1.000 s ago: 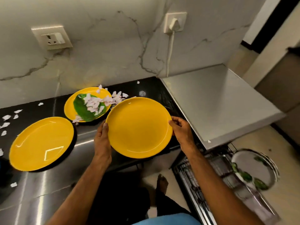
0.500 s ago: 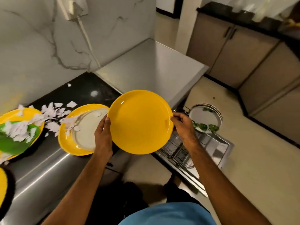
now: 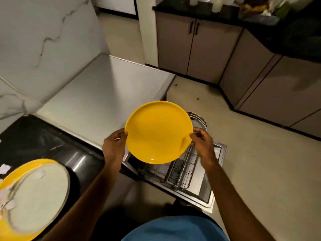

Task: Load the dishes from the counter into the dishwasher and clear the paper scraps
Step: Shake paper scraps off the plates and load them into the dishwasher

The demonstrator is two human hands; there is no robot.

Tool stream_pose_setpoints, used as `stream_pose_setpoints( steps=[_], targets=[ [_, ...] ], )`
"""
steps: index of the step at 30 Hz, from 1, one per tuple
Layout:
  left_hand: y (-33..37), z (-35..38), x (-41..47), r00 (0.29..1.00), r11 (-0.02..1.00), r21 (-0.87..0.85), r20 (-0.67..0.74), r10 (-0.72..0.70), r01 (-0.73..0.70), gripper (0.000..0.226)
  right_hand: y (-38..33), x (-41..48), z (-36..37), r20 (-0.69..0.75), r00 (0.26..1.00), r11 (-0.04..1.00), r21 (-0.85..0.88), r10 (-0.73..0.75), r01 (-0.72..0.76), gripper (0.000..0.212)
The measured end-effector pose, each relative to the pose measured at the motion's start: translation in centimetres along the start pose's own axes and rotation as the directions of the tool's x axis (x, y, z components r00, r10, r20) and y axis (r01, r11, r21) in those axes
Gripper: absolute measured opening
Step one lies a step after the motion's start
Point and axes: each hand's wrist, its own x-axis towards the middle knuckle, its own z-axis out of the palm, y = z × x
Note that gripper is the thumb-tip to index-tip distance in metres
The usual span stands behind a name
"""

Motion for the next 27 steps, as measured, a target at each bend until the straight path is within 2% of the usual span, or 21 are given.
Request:
stream_pose_setpoints(
  steps=[2,7,9,10,14,17,21,27],
  targets=[
    [1.2,2.9,1.2,0.997,0.993,0.093,0.041,0.068,-0.072,0.023,0.4,2.2,-1.7,-0.046,0.999,0.999,-0.043,-0.005,0.003,0.016],
    [2.7,10.2,3.9,0.980,0.983,0.132,0.169,0.108,-0.131,0.019,1.3,7.0,-5.7,-0.181,0.983,0.991,-0.127,0.016,-0.040,0.016],
    [2.8,11.1,3.9,0.972,0.982,0.129,0.207,0.112,-0.140,0.015,2.2,7.5,-6.4,-0.183,0.983,0.982,-0.188,0.000,-0.035,0.006],
    [2.8,15.0,6.5,0.965,0.976,0.160,0.240,0.107,-0.148,0.014,3.2,11.1,-7.5,-0.200,0.980,0.975,-0.217,-0.002,-0.042,0.002],
    [2.0,19.5,9.0,0.929,0.945,0.259,0.355,0.102,-0.202,0.012,4.6,13.3,-9.7,-0.194,0.980,0.930,-0.368,-0.049,-0.026,0.011],
    [-0.2,25.4,13.1,0.902,0.907,0.321,0.413,0.127,-0.274,0.012,8.1,17.9,-9.7,-0.263,0.964,0.903,-0.422,-0.039,-0.078,0.014],
    [-5.4,32.2,17.0,0.855,0.930,0.292,0.517,0.042,-0.222,0.015,13.6,21.6,-8.3,-0.362,0.931,0.909,-0.376,0.034,-0.180,0.006],
    [-13.8,39.6,21.7,0.881,0.868,0.402,0.465,0.080,-0.292,0.006,20.3,26.1,-6.5,-0.386,0.922,0.879,-0.433,0.020,-0.200,0.011]
  ],
)
